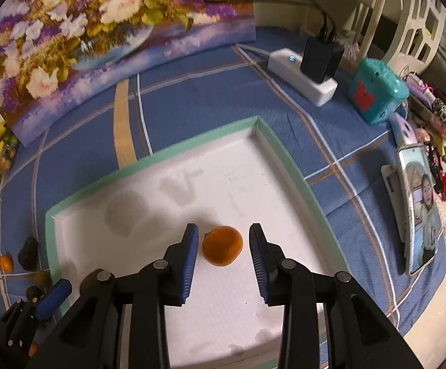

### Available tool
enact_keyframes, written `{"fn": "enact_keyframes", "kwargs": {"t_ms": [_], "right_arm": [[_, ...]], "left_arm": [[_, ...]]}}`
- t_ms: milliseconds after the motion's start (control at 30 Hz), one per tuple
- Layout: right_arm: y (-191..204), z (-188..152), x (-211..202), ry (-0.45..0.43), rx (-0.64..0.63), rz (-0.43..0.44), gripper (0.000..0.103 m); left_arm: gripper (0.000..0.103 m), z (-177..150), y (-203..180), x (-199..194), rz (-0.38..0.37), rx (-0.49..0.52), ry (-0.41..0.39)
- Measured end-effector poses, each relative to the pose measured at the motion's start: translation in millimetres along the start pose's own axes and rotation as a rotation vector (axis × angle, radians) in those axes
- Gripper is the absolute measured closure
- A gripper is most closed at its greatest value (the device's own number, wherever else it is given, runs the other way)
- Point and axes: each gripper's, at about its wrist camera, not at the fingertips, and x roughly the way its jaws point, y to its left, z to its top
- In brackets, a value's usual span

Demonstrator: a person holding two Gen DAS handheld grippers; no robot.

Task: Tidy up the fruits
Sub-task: 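Carry both fruits into the white tray, left releases avocado while right releases orange, then move both open grippers back from the tray toward the remaining fruits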

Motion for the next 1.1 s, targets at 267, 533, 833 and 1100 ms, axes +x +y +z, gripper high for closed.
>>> {"fn": "enact_keyframes", "kwargs": {"t_ms": [267,533,833,1100], "right_arm": [[0.4,3.1,-29.1,-0.077,-0.001,0.021,0.068],[0.8,1.0,-40.2,-0.106,-0.005,0.026,0.068],[5.7,-2.6,-50.9,-0.130,-0.028,0.035,0.068],[13.6,-5.5,-53.0,-0.133,-0.054,0.045,0.068]], "left_arm": [[0.050,1.1,21.0,-30.0,0.008,-0.066,-0.065],[0.050,-2.8,62.1,-47.4,0.041,-0.191,-0.106],[0.050,-15.5,112.3,-64.5,0.065,-0.339,-0.143],[0.038,-25.6,138.3,-66.3,0.098,-0.413,-0.150]]}}
